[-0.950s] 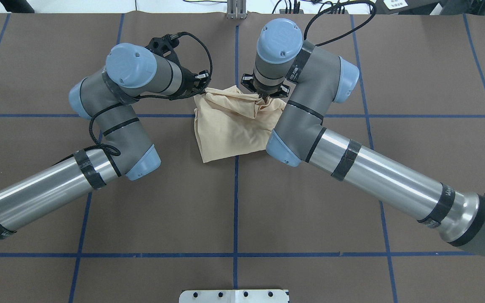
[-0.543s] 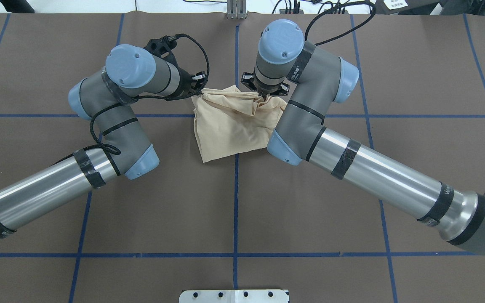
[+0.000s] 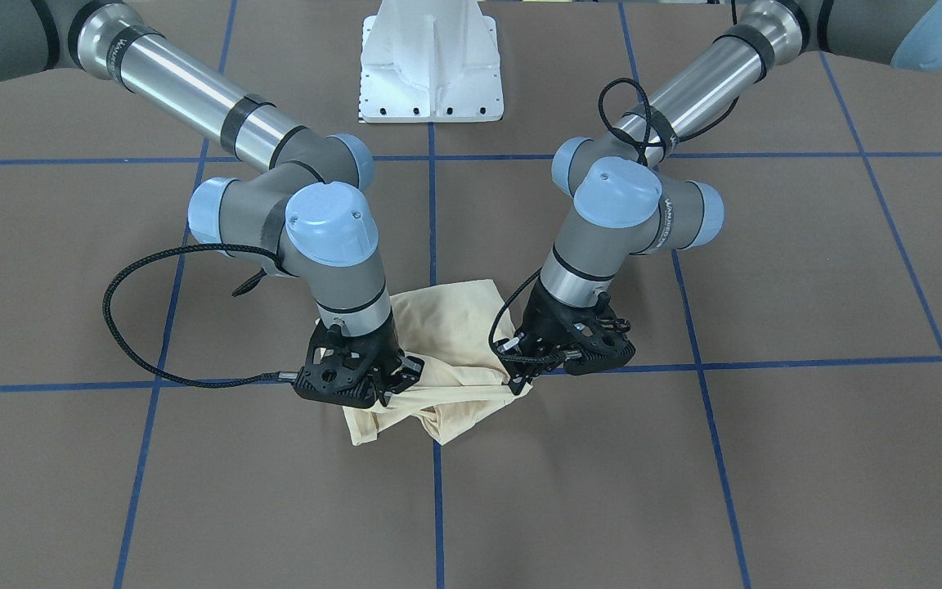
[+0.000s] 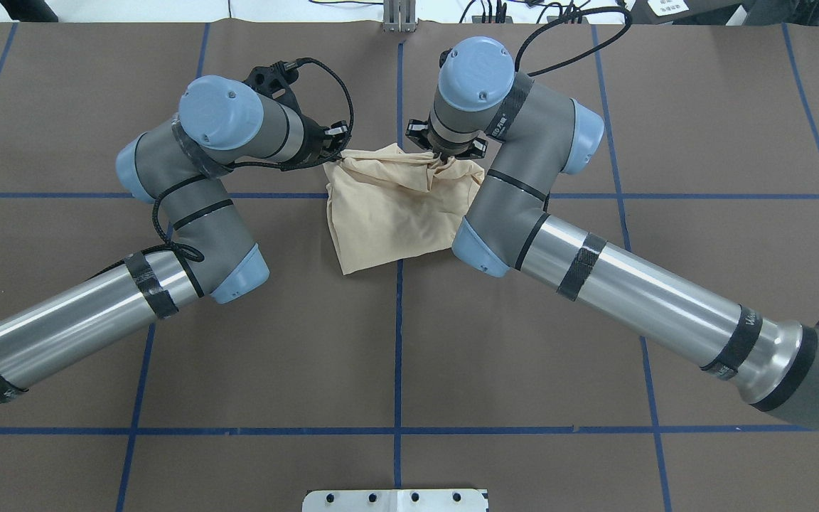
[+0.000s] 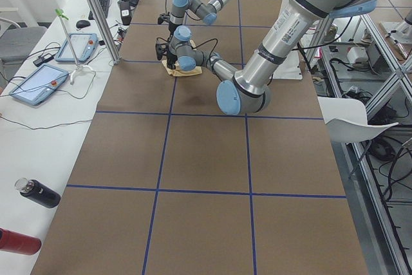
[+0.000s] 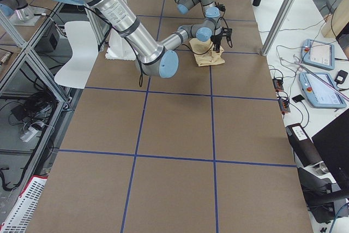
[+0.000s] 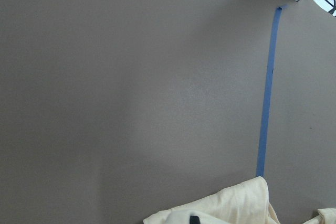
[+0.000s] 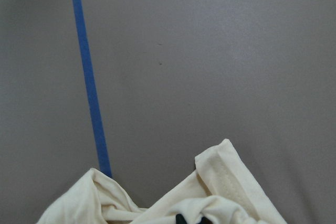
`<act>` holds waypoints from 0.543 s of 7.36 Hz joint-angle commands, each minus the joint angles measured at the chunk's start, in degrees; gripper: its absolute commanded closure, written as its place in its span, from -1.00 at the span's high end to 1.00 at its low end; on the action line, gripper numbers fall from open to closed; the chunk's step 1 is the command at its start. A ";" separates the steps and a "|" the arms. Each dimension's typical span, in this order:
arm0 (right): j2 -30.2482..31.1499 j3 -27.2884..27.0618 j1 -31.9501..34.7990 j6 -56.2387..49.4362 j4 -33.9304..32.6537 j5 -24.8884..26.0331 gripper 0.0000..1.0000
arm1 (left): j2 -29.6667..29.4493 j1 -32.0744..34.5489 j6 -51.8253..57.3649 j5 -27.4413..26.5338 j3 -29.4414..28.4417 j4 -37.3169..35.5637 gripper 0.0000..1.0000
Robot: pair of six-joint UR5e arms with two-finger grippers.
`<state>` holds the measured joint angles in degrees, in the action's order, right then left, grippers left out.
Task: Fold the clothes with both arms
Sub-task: 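Lay the near end onto the shirt's far end, folding it in half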
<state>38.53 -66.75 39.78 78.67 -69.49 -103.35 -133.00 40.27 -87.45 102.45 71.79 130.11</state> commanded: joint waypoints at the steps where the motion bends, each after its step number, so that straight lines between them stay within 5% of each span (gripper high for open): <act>1: -0.64 -0.22 0.73 -3.75 0.23 -0.19 1.00 | 0.11 0.25 0.43 0.11 1.41 -0.12 0.99; 4: -0.56 -4.86 0.65 -5.10 -3.09 -4.32 1.00 | 6.05 2.88 3.77 5.47 8.15 -0.91 0.99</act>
<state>37.67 -69.53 40.58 74.30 -70.81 -106.52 -130.63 42.11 -84.96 106.20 76.02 129.47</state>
